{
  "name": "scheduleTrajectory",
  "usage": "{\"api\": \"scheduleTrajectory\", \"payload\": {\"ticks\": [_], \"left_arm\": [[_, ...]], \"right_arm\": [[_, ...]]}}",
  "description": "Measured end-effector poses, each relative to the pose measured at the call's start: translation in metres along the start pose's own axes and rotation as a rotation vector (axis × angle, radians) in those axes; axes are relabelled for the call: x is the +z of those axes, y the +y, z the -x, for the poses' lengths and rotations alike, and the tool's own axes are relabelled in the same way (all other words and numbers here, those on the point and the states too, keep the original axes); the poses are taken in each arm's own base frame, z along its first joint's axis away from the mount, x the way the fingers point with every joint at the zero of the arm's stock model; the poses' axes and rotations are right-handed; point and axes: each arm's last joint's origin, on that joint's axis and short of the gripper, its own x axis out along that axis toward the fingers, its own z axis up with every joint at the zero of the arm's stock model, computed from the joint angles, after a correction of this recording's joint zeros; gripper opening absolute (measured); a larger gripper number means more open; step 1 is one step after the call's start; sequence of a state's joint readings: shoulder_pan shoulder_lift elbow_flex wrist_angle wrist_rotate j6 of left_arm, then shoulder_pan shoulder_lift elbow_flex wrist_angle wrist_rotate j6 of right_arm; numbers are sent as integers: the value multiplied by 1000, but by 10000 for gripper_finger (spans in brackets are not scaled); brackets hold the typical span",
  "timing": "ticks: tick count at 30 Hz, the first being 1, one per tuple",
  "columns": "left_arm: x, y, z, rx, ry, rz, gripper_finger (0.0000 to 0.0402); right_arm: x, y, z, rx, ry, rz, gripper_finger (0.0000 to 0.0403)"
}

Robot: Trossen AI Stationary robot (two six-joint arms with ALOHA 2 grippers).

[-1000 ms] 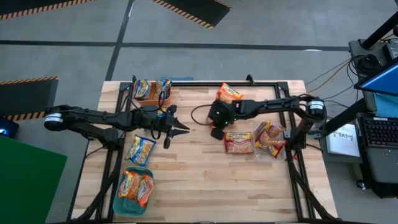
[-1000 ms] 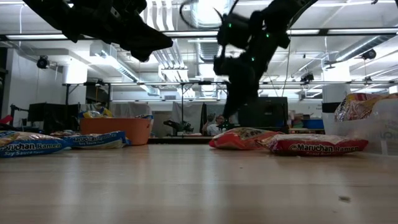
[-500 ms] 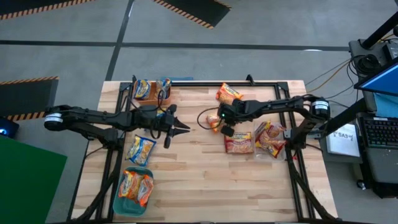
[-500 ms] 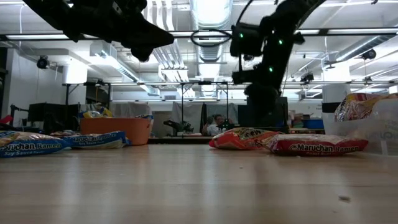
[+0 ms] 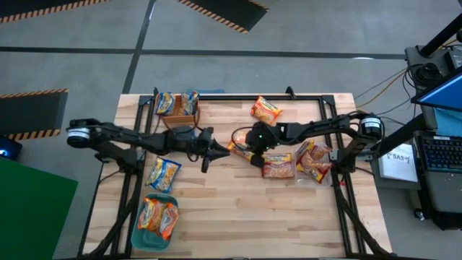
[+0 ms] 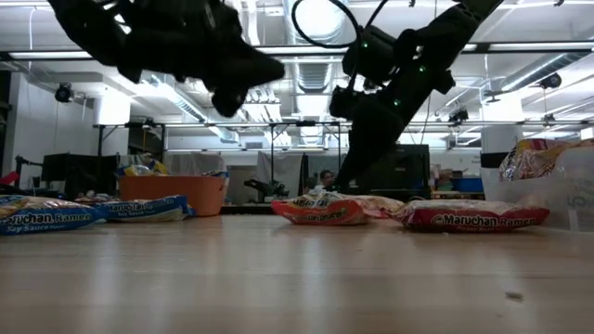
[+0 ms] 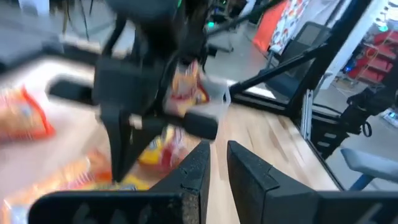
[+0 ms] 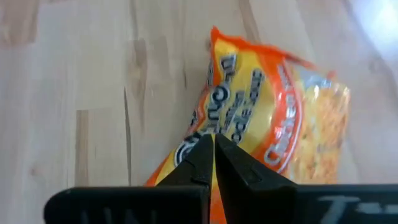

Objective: Sort Maruchan noodles
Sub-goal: Put the orange noodle pack into the green bin

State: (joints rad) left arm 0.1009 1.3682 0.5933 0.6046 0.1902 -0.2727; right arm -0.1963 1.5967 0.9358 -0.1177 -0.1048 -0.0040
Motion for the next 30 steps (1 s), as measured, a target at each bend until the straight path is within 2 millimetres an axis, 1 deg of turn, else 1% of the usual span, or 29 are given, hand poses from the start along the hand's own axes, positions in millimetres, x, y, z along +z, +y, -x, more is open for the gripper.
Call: {"api": "scheduleTrajectory", "payload": {"ticks": [2,5,10,14,20,25,27,30], "left_arm": [[-8,4,-6,23,25,62,38],[-20,10,-13,103,53,159,38],[-39,19,-23,179,106,293,38],[-47,24,-31,235,133,353,38],[-44,29,-48,279,203,375,38],[-38,30,-61,295,240,379,38],[-37,30,-64,297,245,380,38],[-35,30,-67,312,234,377,38]], "right_arm": [[4,0,3,-1,-17,38,9],[8,-3,9,-11,-38,118,9],[10,-17,18,-44,-57,195,9],[8,-28,21,-39,-60,214,9],[0,-35,23,100,-78,249,9],[-14,-37,20,116,-46,238,9],[-20,-37,19,122,-25,244,9],[-25,-36,18,124,-16,259,9]]}}
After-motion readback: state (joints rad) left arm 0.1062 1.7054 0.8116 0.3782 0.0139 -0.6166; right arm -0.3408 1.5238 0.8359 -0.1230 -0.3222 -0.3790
